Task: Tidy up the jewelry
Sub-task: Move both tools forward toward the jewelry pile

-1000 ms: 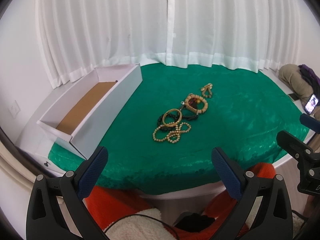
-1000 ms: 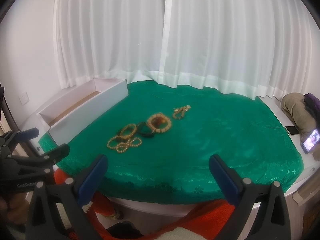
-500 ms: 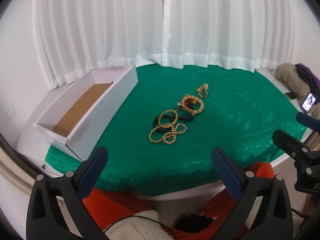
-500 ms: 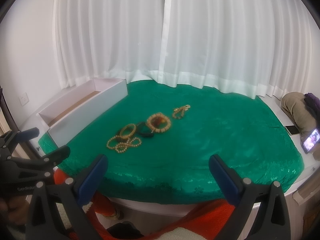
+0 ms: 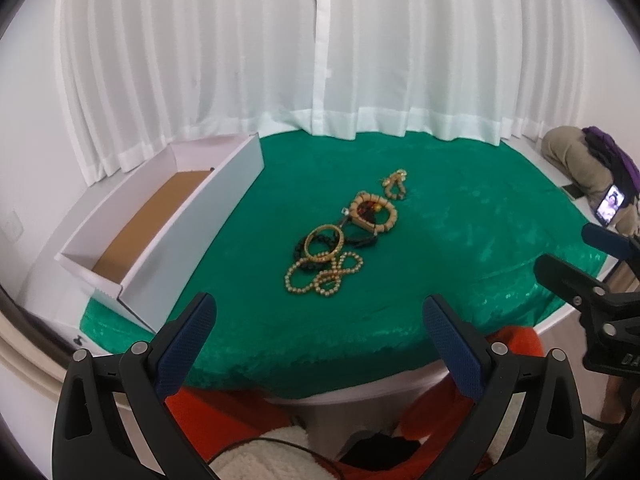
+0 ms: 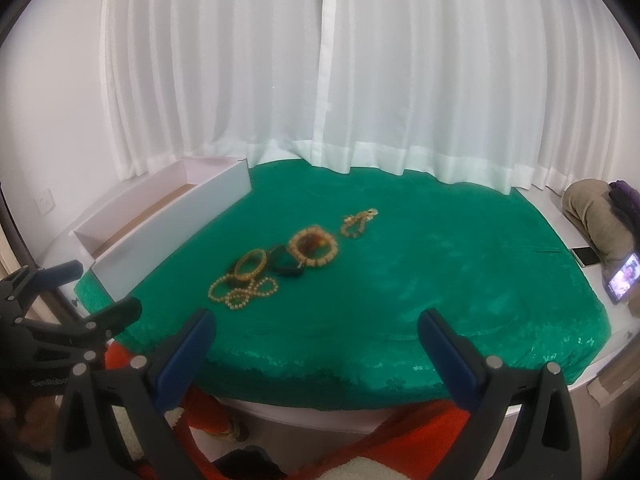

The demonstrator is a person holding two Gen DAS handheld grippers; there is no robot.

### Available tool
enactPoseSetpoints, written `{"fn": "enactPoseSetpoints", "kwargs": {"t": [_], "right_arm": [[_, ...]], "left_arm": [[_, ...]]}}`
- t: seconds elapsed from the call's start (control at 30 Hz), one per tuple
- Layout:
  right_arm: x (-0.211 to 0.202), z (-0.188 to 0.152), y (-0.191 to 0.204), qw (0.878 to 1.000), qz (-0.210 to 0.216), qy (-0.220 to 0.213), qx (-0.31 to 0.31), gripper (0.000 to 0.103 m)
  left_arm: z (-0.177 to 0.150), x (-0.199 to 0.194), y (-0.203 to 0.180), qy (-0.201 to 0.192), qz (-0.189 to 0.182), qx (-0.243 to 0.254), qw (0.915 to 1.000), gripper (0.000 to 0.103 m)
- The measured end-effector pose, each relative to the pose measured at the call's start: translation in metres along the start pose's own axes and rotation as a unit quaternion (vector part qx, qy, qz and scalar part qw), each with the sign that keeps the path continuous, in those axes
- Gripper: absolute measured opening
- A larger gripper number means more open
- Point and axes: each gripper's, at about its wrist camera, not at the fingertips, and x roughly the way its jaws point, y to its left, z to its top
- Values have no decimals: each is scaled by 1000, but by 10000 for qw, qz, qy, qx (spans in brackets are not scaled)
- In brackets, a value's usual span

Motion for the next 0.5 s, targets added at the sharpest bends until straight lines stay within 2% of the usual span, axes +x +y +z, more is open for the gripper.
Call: {"fn": "enactPoseSetpoints", "kwargs": {"t": [0.13,0.33,0.5], "right_arm": [[6,2,-5,10000,-9,-10,48,103],[14,4,-9,9999,-48,-46,96,103],[21,3,-5,9999,-136,-20,-85,103]], "left_arm": [[1,0,-3,-85,12,115,9999,103],[2,17,-14,256,-572,327,9975,103],[6,15,-19,36,-373,458,9982,103]]}}
